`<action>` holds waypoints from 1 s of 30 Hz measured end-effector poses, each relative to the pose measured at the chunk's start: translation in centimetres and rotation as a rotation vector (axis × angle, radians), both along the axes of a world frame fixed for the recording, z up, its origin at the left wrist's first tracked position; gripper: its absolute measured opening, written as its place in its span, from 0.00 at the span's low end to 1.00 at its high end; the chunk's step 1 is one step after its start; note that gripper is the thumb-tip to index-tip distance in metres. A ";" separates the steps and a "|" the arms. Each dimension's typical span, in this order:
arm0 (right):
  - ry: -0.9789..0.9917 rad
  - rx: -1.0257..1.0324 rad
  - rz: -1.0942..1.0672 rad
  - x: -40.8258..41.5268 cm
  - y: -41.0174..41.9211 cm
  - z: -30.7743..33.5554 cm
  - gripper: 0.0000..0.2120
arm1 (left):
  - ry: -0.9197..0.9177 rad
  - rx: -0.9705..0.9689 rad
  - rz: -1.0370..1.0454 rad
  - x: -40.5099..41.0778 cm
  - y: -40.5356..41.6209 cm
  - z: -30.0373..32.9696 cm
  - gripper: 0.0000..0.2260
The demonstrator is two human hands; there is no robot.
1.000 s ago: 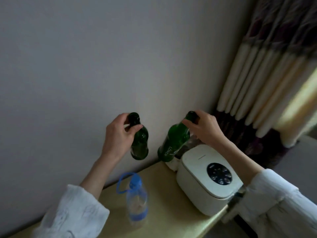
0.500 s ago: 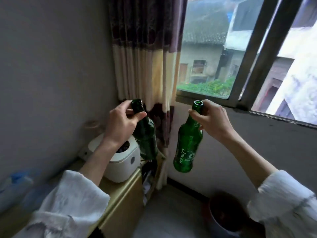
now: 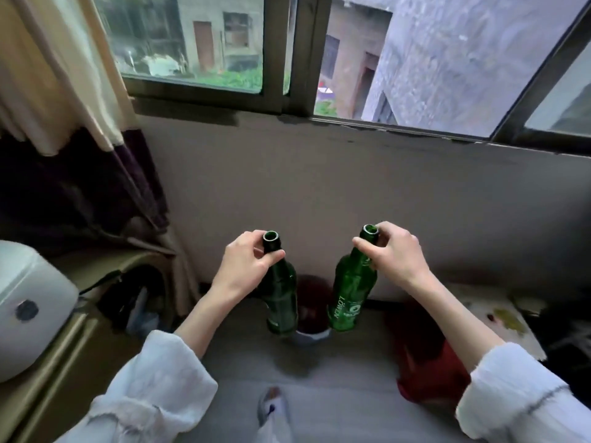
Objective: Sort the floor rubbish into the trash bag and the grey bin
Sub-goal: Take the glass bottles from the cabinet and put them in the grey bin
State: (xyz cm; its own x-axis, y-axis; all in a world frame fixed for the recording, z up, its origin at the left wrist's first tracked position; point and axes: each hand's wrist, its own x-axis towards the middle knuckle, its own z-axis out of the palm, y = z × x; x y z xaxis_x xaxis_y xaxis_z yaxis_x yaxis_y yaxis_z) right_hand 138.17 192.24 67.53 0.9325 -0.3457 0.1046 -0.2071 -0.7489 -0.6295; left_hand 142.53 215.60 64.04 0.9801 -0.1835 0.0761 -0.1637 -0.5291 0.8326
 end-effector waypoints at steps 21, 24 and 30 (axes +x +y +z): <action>0.610 0.072 -0.295 19.2 -13.2 -35.2 0.18 | 0.503 0.195 0.406 18.2 -13.4 -32.9 0.12; 0.612 0.122 -0.299 20.5 -14.0 -40.1 0.18 | 0.504 0.203 0.466 18.5 -14.7 -37.2 0.12; 0.581 0.144 -0.210 21.8 -14.7 -48.0 0.16 | 0.477 0.214 0.589 17.4 -17.1 -44.0 0.12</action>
